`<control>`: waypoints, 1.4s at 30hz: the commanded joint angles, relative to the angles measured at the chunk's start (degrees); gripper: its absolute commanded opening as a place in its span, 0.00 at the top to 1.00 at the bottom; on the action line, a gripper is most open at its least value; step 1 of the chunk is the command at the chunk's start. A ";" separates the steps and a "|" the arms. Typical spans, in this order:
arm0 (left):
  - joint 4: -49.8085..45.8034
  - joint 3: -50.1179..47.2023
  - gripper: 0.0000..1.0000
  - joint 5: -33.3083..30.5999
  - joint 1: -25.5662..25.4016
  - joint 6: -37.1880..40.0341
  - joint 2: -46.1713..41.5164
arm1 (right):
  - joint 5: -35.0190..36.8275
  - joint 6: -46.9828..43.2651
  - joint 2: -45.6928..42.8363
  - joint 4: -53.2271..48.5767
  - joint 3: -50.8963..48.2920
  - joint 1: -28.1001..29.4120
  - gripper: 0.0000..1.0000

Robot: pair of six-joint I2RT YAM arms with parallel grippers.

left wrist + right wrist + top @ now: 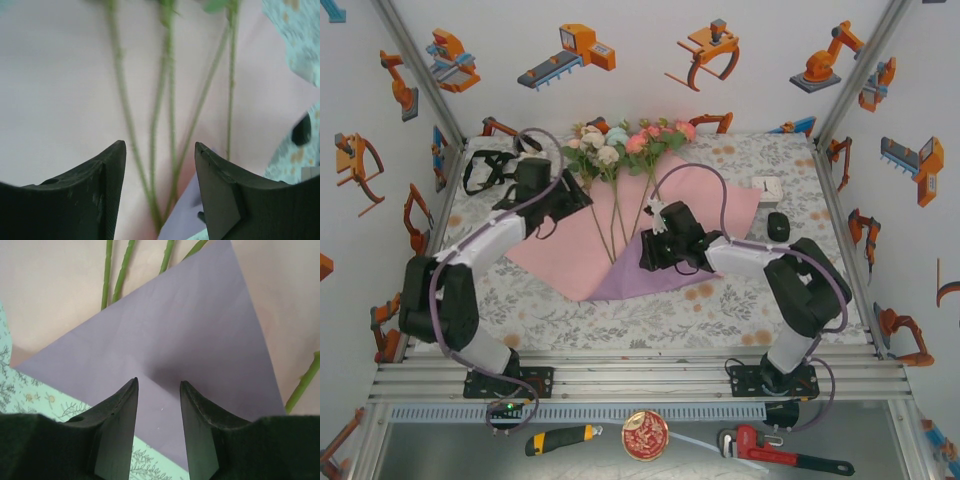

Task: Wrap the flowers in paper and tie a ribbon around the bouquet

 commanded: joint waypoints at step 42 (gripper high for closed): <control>4.76 -18.19 0.28 15.74 8.56 -12.64 -2.70 | -0.57 -0.81 7.81 4.24 2.95 -0.93 0.72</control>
